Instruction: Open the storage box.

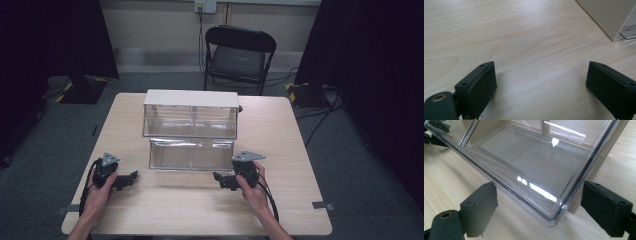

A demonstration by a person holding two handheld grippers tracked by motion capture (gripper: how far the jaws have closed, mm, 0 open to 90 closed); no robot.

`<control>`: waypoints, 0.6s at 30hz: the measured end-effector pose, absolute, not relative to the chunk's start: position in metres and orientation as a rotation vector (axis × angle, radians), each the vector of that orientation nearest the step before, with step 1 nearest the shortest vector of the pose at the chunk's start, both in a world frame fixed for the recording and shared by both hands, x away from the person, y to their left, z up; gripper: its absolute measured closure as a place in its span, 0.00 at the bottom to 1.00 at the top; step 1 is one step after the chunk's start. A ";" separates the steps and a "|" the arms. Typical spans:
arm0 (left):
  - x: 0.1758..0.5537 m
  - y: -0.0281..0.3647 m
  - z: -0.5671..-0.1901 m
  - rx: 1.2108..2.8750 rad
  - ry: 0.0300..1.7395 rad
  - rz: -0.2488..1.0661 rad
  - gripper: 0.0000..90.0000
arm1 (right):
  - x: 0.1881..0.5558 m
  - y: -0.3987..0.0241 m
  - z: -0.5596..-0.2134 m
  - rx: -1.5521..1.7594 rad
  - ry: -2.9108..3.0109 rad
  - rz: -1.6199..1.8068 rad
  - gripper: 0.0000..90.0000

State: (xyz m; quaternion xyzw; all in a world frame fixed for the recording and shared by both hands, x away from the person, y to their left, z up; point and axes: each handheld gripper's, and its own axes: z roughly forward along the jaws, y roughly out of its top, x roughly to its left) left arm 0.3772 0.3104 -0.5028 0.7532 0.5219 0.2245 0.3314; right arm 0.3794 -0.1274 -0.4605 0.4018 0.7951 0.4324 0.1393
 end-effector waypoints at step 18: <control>0.377 0.310 -0.503 1.968 1.366 0.587 0.10 | 0.377 -0.128 -0.458 1.153 2.295 1.269 0.14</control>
